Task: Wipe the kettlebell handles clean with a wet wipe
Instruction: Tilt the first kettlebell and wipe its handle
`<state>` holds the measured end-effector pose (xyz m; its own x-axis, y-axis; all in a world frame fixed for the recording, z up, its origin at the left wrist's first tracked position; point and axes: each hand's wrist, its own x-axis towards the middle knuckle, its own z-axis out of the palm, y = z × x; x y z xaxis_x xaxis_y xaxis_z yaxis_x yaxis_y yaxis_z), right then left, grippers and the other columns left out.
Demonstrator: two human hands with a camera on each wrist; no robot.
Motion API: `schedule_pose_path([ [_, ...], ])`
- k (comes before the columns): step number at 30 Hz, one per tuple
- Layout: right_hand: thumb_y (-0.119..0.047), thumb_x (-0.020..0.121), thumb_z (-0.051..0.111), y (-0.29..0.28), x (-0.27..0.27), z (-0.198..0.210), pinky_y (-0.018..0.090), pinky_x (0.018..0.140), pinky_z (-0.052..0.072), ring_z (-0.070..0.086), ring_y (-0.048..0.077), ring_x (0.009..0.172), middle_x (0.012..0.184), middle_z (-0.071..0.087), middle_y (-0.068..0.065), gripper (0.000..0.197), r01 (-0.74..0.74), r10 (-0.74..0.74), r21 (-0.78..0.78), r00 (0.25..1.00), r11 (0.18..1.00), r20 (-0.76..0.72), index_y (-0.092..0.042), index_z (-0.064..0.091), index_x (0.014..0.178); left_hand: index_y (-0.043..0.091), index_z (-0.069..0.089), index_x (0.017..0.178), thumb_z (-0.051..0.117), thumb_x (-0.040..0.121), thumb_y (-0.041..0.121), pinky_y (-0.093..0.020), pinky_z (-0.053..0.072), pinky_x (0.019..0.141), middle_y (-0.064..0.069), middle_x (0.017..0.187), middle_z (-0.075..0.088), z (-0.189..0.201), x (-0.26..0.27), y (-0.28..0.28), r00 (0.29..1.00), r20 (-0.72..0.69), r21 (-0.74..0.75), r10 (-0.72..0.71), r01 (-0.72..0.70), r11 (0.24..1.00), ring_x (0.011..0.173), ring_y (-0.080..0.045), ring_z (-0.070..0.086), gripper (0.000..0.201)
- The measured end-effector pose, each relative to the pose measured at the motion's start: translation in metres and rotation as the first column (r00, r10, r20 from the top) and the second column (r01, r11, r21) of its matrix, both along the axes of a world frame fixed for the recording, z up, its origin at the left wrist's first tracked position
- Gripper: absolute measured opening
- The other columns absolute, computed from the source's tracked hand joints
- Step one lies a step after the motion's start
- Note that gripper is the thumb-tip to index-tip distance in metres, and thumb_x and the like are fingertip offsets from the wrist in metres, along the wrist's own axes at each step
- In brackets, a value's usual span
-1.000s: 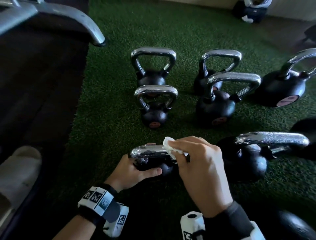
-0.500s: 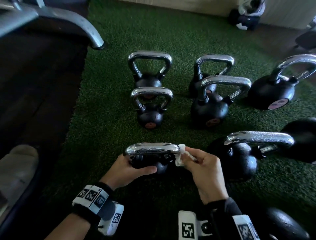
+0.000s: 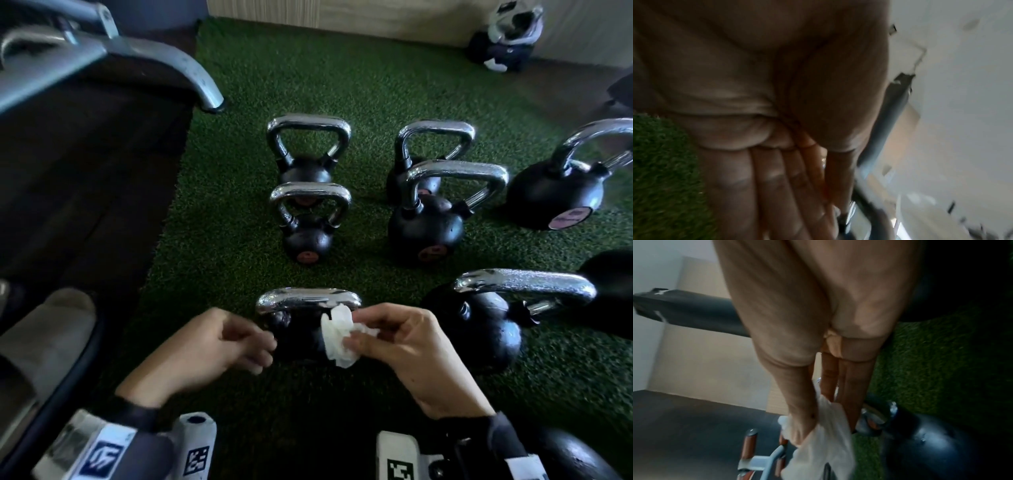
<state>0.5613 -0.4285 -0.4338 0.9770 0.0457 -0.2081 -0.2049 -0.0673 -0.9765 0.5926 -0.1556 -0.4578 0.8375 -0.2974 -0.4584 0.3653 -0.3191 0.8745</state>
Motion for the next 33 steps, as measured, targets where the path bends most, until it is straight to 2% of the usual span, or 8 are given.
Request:
schedule_pose_path([
  [4,-0.014,0.063,0.093,0.016,0.002,0.027,0.024,0.071,0.055,0.069,0.013,0.074,0.081,0.077,0.004,0.024,-0.154,0.153,-0.006,0.972,0.988,0.177,-0.019,0.08,0.082,0.013,0.074,0.119,0.059,0.091,0.028,-0.027,0.061,0.087,-0.012,0.106,0.079,0.036,-0.008,-0.01,0.999,0.042,-0.222,0.005,0.004,0.975,0.101,-0.023,0.076,0.035],
  [9,-0.021,0.062,0.098,0.028,0.009,0.026,0.026,0.06,0.049,0.061,0.007,0.062,0.072,0.07,-0.004,0.031,-0.057,0.124,-0.233,0.95,0.971,0.287,-0.022,0.07,0.076,0.01,0.08,0.11,0.059,0.089,0.027,-0.035,0.063,0.087,-0.02,0.102,0.077,0.043,-0.009,-0.031,1.0,-0.022,-0.347,-0.003,-0.005,0.938,0.096,-0.023,0.076,0.034],
  [13,-0.018,0.061,0.096,0.032,0.012,0.022,0.014,0.056,0.043,0.058,0.008,0.059,0.069,0.061,-0.01,0.035,0.112,0.066,-0.366,0.896,0.924,0.438,-0.026,0.063,0.072,0.009,0.079,0.113,0.067,0.086,0.02,-0.023,0.061,0.076,-0.019,0.107,0.077,0.038,-0.013,-0.04,0.994,-0.073,-0.412,0.077,-0.101,0.906,0.094,-0.019,0.075,0.031],
  [17,-0.021,0.069,0.094,0.03,0.009,0.02,0.016,0.055,0.044,0.055,0.003,0.056,0.072,0.07,-0.005,0.031,-0.002,0.099,-0.236,0.912,0.972,0.398,-0.024,0.069,0.087,0.007,0.081,0.106,0.069,0.084,0.013,-0.023,0.061,0.079,-0.017,0.107,0.078,0.048,-0.016,-0.041,0.98,-0.038,-0.432,0.195,-0.192,0.881,0.097,-0.024,0.076,0.026],
  [20,-0.013,0.081,0.083,0.021,0.009,0.006,0.02,0.056,0.046,0.058,0.008,0.06,0.073,0.069,0.0,0.018,0.124,-0.048,-0.162,0.913,0.979,0.404,-0.02,0.07,0.09,0.017,0.08,0.109,0.075,0.085,0.016,-0.014,0.058,0.078,0.001,0.102,0.081,0.062,-0.02,-0.036,0.87,0.389,-0.234,0.303,-0.225,0.946,0.098,-0.013,0.077,0.025],
  [23,-0.001,0.076,0.074,0.007,0.014,-0.034,0.015,0.06,0.049,0.066,0.005,0.065,0.078,0.072,-0.013,0.028,0.343,-0.247,-0.302,0.917,0.889,0.315,-0.027,0.069,0.085,0.019,0.072,0.127,0.076,0.089,0.016,-0.018,0.06,0.078,0.009,0.097,0.077,0.059,-0.019,-0.034,0.583,0.806,0.083,0.097,-0.274,0.958,0.09,-0.006,0.075,0.038],
  [28,-0.026,0.074,0.088,0.012,0.014,-0.082,0.032,0.088,0.059,0.074,0.007,0.096,0.103,0.077,-0.012,0.035,0.065,-0.068,-0.174,0.998,0.983,-0.015,-0.035,0.073,0.104,0.024,0.072,0.126,0.068,0.095,0.018,-0.024,0.053,0.082,0.01,0.103,0.064,0.032,-0.01,-0.058,0.429,0.876,0.369,-0.218,-0.309,0.877,0.09,-0.007,0.061,0.032],
  [33,-0.034,0.079,0.088,0.027,0.021,-0.093,0.034,0.087,0.059,0.072,0.0,0.091,0.095,0.078,-0.019,0.022,0.165,-0.142,-0.26,0.984,0.951,0.107,-0.034,0.076,0.097,0.025,0.073,0.124,0.068,0.095,0.019,-0.02,0.049,0.086,0.012,0.103,0.064,0.021,-0.013,-0.058,0.412,0.885,0.377,-0.218,-0.361,0.853,0.089,-0.009,0.058,0.03],
])
